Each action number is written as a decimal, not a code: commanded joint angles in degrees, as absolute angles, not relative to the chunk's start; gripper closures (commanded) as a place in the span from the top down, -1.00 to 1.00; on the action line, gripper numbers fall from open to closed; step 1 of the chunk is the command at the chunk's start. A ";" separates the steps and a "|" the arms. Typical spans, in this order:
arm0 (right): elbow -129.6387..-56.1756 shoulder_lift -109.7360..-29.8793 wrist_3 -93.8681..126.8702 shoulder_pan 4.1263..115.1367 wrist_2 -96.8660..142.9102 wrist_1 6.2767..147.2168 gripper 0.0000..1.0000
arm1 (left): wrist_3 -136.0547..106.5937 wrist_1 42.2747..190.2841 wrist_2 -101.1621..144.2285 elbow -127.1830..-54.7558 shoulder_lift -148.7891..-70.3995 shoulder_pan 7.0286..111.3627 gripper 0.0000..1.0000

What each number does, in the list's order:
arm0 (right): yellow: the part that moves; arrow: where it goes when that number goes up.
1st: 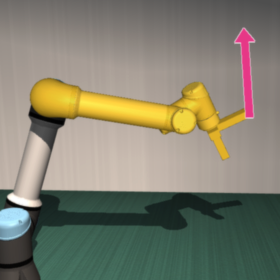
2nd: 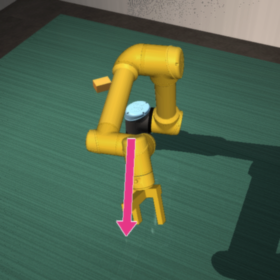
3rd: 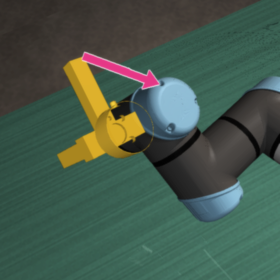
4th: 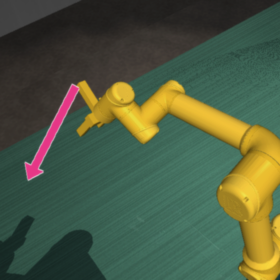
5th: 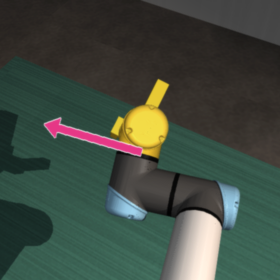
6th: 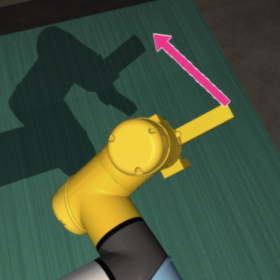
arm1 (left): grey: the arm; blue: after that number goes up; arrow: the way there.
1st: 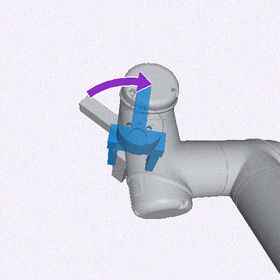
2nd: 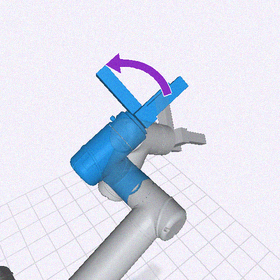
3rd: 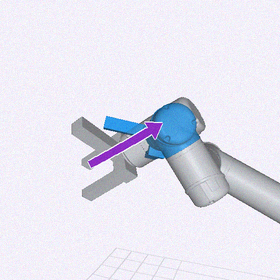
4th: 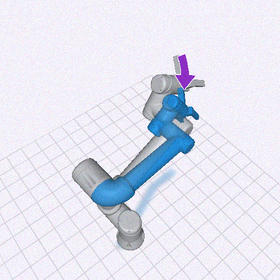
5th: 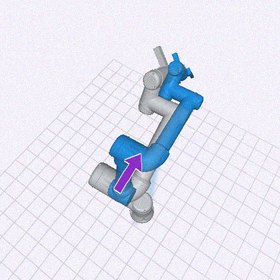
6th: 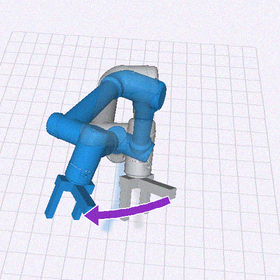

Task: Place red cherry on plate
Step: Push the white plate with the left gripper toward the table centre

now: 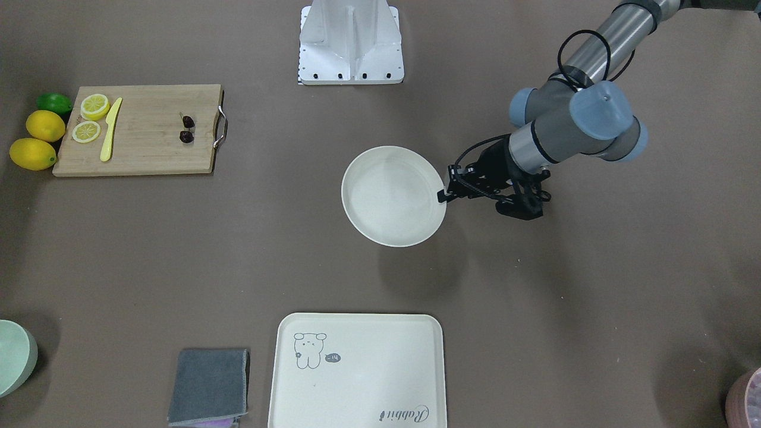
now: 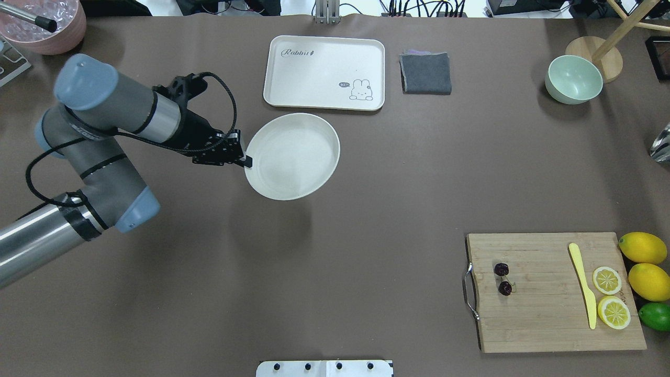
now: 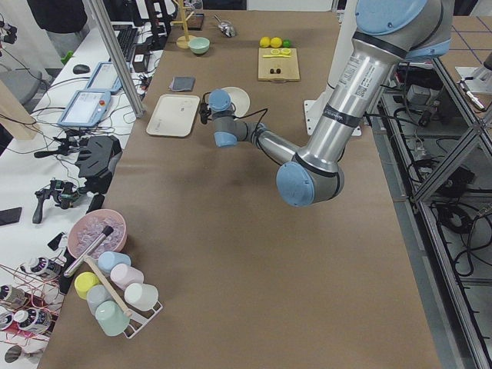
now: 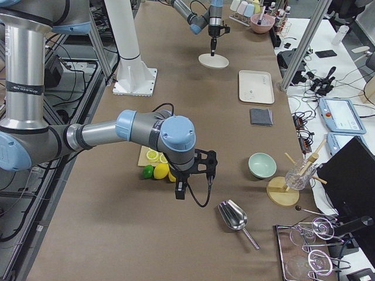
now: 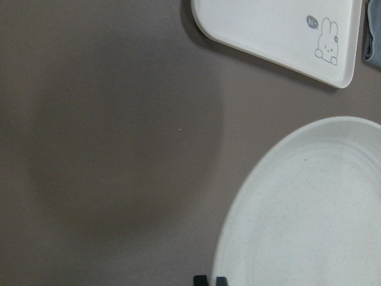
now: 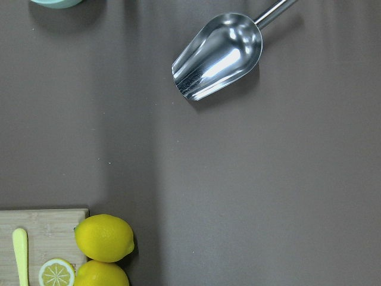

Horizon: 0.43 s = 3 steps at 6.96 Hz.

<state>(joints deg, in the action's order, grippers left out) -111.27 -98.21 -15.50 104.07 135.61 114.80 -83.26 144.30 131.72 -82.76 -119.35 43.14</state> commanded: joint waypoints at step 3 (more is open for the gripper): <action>-111.44 -98.17 -14.77 104.41 135.53 115.74 1.00 | -78.18 138.55 123.34 -82.97 -120.76 38.67 -1.00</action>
<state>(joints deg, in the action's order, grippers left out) -111.24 -98.24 -14.86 104.36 135.56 115.09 -81.92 141.73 126.25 -82.85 -120.83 39.28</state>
